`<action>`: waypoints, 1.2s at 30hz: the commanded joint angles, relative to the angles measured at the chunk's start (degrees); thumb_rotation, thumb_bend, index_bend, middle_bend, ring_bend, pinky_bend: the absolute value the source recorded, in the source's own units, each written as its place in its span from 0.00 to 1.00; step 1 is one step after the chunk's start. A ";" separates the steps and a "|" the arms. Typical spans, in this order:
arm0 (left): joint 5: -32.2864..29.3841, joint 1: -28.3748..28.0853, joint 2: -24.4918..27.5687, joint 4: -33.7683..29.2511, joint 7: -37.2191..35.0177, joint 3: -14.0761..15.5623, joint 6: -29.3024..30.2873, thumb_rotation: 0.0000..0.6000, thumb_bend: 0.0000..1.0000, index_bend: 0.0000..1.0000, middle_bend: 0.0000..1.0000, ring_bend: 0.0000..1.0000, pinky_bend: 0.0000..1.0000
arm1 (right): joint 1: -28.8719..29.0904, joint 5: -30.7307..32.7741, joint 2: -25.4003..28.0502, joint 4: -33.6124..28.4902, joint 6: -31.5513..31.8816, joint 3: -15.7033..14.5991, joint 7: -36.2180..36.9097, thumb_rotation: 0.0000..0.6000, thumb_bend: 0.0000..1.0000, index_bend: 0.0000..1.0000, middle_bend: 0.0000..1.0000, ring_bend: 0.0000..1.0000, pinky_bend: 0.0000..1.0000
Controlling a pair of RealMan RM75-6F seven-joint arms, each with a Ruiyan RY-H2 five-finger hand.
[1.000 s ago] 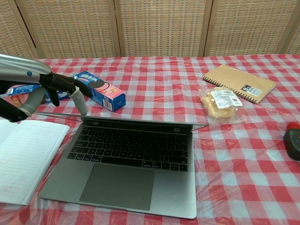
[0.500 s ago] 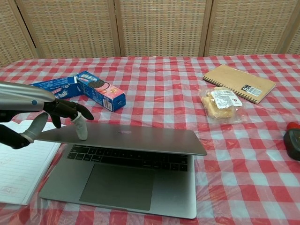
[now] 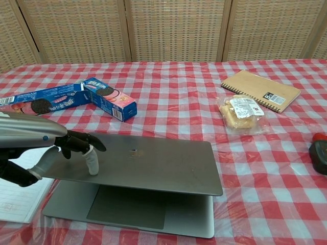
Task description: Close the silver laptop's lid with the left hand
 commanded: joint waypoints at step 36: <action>-8.36 -1.93 -11.19 6.03 6.85 5.66 3.66 1.00 1.00 0.25 0.08 0.12 0.22 | 0.10 0.46 0.26 0.01 -0.42 0.03 0.66 1.00 0.69 0.09 0.00 0.00 0.00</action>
